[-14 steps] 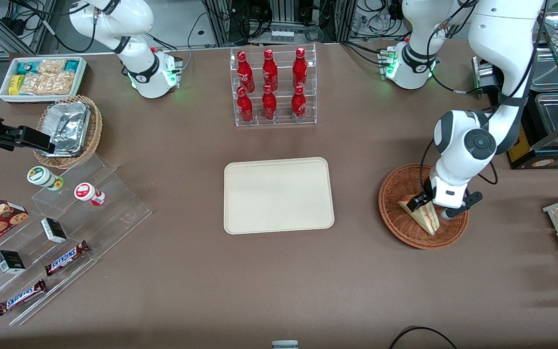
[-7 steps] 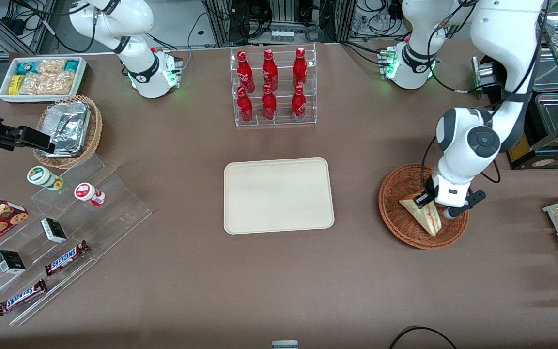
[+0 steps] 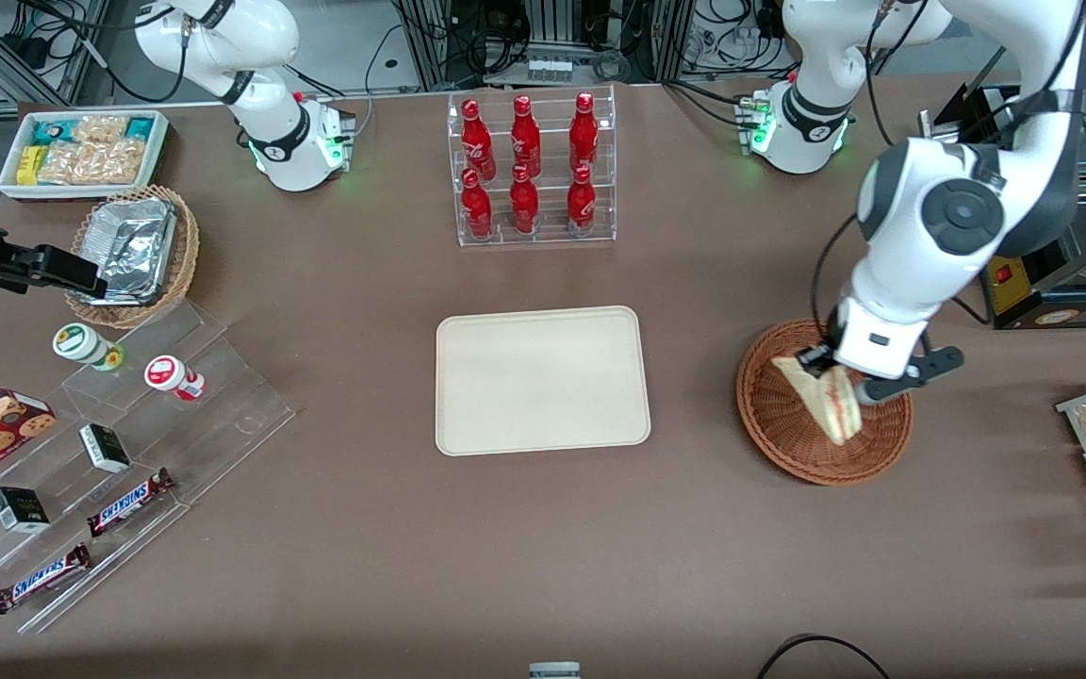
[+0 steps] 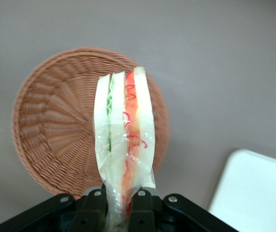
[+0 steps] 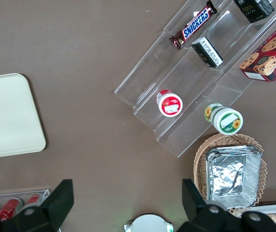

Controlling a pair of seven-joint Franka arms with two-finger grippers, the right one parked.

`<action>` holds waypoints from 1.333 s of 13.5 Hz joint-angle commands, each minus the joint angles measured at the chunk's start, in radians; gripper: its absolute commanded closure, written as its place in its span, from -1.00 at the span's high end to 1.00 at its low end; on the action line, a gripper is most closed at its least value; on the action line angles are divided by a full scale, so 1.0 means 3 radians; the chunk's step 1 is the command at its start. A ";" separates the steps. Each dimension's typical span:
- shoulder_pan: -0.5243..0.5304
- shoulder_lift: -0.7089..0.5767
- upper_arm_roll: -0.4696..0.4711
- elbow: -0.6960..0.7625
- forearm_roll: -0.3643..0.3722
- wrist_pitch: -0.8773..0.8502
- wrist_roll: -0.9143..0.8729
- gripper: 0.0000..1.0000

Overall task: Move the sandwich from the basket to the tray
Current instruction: 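Lift the sandwich out of the basket with the left gripper, then carry the sandwich with the left gripper over the cream tray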

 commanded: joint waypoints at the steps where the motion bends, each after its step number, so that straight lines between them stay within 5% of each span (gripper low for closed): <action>1: -0.0016 0.0166 -0.0314 0.0286 0.0061 -0.0164 -0.0048 -1.00; 9: -0.0031 0.0866 -0.1312 0.0726 0.0771 -0.0138 -0.0498 -1.00; 14: -0.0577 0.1520 -0.1287 0.1308 0.0828 -0.0143 -0.0676 -1.00; 18: -0.0803 0.2057 -0.1287 0.1687 0.1288 -0.0138 -0.1049 -1.00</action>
